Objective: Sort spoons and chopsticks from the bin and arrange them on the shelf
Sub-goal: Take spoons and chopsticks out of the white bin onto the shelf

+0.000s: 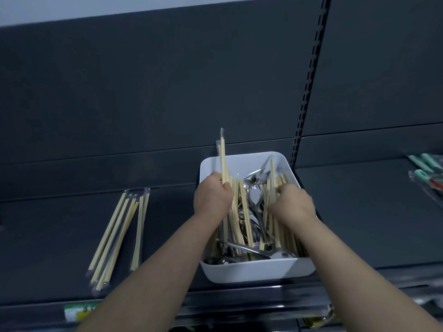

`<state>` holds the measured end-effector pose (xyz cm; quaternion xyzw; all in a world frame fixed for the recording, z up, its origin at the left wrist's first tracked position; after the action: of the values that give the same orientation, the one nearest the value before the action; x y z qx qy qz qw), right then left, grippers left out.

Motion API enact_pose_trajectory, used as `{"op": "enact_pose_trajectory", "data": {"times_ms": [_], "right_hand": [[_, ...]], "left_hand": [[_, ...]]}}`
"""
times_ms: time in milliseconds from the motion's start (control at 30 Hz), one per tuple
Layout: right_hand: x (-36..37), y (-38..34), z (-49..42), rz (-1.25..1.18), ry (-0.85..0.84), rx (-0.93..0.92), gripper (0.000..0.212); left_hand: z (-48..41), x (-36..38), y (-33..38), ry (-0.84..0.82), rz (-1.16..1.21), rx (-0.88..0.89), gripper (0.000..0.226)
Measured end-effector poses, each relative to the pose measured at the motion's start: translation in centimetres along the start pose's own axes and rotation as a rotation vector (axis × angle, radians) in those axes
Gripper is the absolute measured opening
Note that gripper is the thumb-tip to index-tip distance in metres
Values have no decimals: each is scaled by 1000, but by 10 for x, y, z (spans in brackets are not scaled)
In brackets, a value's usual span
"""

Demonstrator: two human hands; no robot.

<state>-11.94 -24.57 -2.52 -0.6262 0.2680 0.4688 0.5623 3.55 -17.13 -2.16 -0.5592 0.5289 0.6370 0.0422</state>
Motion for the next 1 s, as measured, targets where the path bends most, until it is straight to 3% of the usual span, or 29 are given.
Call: {"op": "enact_pose_trajectory", "data": {"times_ms": [100, 267, 467, 600, 700, 833, 900, 1000], "right_hand": [[-12, -8, 4, -85, 35, -52, 18], [-20, -60, 19, -225, 104, -230, 45], [19, -140, 45, -222, 46, -389, 44], [72, -183, 62, -93, -183, -414, 30], [112, -201, 71, 10, -325, -362, 6], [147, -215, 78, 3, -407, -319, 12], [155, -217, 80, -36, -437, -291, 6], [160, -214, 80, 38, -407, -307, 18]], "left_hand": [[-1, -2, 5, 33, 56, 37, 13], [-16, -43, 2, 308, 361, -23, 13], [-26, -99, -81, 421, 366, -114, 12], [-22, -125, -154, 328, 283, -288, 16], [-16, -134, -193, 63, 135, -343, 22], [-8, -130, -224, -123, 18, -349, 21], [-7, -129, -230, -137, -22, -338, 12], [-7, -132, -231, -107, -106, -283, 12]]}}
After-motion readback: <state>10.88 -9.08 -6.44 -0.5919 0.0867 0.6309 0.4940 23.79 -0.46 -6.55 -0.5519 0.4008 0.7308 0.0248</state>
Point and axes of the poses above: each hand's wrist, its own z-axis away from the middle knuckle, its own x-axis out of the palm, y = z × x, the point moved 2 cm from there along -z, towards the middle knuckle, and after that the axes turned 2 degrees about y, right-handed, at the moved point
